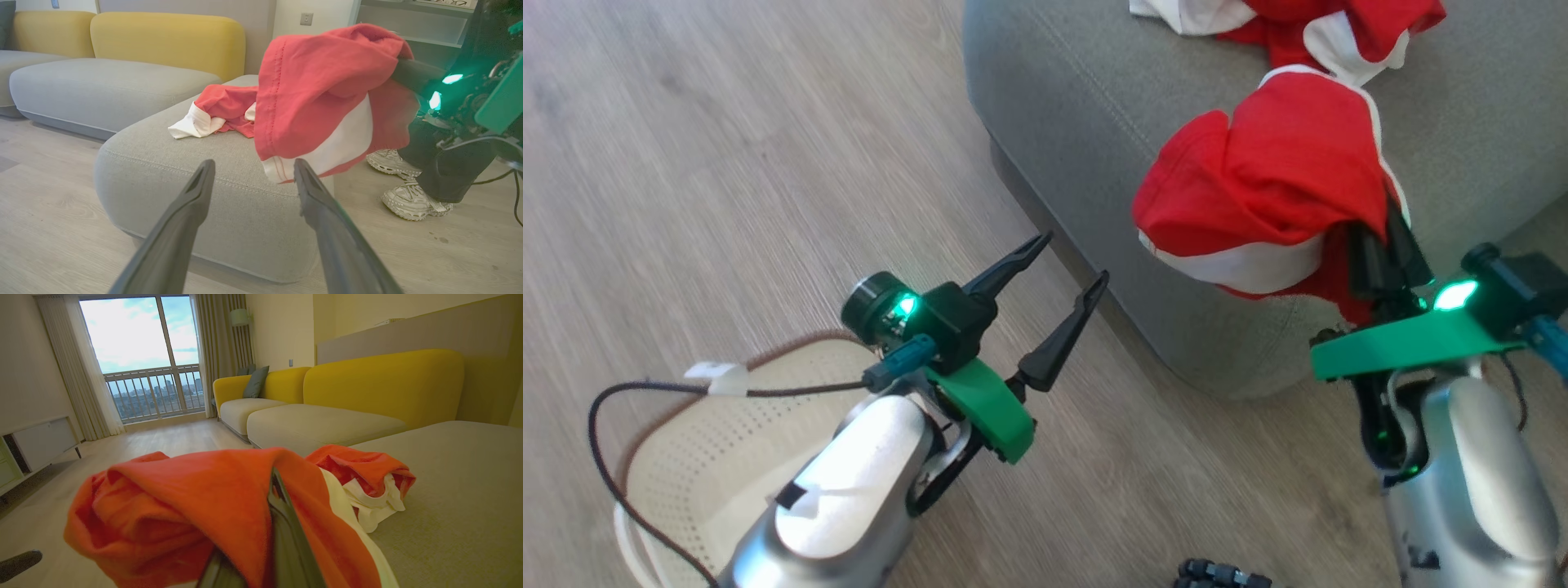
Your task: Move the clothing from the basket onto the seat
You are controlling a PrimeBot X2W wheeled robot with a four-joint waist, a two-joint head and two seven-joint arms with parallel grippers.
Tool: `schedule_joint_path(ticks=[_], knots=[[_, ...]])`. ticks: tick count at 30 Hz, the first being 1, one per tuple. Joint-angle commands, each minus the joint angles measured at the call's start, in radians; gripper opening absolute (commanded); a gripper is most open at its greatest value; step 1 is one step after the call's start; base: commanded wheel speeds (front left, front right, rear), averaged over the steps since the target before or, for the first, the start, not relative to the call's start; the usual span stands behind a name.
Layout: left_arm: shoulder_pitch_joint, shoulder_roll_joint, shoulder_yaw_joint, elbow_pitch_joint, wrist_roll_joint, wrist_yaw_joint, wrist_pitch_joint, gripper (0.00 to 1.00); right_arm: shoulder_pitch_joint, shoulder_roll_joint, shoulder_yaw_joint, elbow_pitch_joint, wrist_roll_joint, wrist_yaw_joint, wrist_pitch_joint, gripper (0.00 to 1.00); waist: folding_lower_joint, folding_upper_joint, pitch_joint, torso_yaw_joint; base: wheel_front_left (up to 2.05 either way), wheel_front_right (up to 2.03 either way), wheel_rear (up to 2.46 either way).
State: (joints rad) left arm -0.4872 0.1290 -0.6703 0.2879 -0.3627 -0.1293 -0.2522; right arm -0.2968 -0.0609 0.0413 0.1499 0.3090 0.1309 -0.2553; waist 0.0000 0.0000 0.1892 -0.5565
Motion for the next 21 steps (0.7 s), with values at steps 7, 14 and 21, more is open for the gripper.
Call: schedule_joint_path(ticks=[7, 14, 21], knots=[[-0.054, 0.071, 0.034, -0.05, 0.009, -0.001, -0.01, 1.0, -0.176, -0.01, -0.044, -0.015, -0.092, 0.0, -0.006, 0.0, 0.0, 0.0, 0.115, -0.006, 0.0, 0.0, 0.0], [-0.062, 0.136, 0.034, -0.083, 0.024, -0.001, -0.01, 1.0, -0.382, -0.057, -0.14, 0.076, -0.129, 0.0, -0.006, 0.0, 0.0, 0.0, 0.218, -0.01, 0.0, 0.0, 0.0], [-0.089, 0.19, 0.012, -0.095, 0.039, -0.001, -0.01, 1.0, -0.552, -0.108, -0.238, 0.163, -0.182, 0.0, -0.006, 0.0, 0.0, 0.0, 0.321, 0.003, 0.0, 0.0, 0.0]])
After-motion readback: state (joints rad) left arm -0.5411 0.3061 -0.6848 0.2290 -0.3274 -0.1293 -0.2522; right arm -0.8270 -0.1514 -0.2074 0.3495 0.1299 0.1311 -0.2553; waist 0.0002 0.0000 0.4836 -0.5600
